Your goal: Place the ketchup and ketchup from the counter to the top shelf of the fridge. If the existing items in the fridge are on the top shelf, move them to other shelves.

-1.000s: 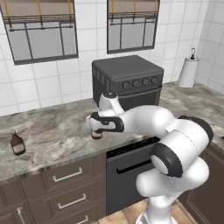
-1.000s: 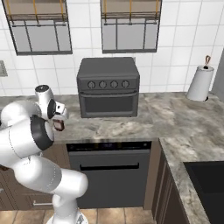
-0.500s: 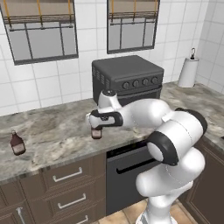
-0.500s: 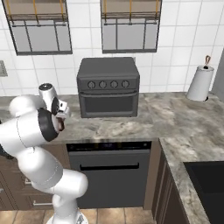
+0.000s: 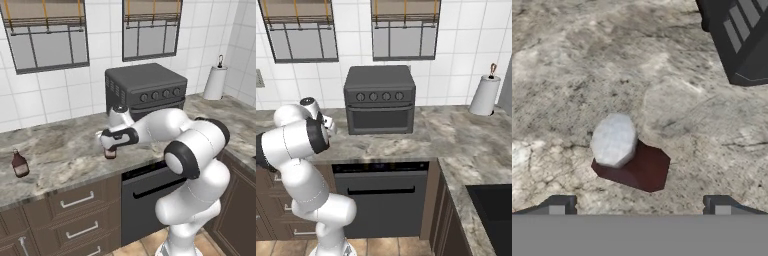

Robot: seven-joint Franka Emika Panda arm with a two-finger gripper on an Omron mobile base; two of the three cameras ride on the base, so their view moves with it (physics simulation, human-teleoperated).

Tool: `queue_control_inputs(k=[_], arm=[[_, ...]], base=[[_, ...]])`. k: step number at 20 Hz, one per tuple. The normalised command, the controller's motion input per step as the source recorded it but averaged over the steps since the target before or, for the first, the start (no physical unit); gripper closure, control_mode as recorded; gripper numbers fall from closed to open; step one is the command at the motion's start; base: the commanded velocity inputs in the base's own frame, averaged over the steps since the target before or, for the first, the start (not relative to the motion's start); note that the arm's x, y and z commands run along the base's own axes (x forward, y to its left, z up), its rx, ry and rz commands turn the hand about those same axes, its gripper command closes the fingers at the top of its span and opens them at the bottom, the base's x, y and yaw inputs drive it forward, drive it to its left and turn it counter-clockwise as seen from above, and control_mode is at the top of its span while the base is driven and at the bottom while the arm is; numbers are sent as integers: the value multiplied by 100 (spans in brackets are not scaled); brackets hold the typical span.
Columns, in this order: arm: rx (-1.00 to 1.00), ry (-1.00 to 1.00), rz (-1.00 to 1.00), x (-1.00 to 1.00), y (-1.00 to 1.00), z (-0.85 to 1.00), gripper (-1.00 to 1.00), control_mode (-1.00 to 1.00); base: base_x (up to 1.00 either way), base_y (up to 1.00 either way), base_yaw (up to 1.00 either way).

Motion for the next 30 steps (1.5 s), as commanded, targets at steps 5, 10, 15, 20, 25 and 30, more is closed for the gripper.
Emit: queue_control_inputs(k=[5,10,15,20,25,30], arm=[[-1,-1,0,4,15,0,-100,-100],[0,0,0,10,0,-1,-100,-100],[0,-1,0,11,0,-1,-100,-100],[0,-2,0,9,0,-1,-100,-100],[0,-2,0,5,0,-3,-100,-100],[0,-3,0,2,0,-5,-100,-100]], base=[[0,0,0],[0,0,0],[0,0,0],[0,0,0],[0,0,0],[0,0,0]])
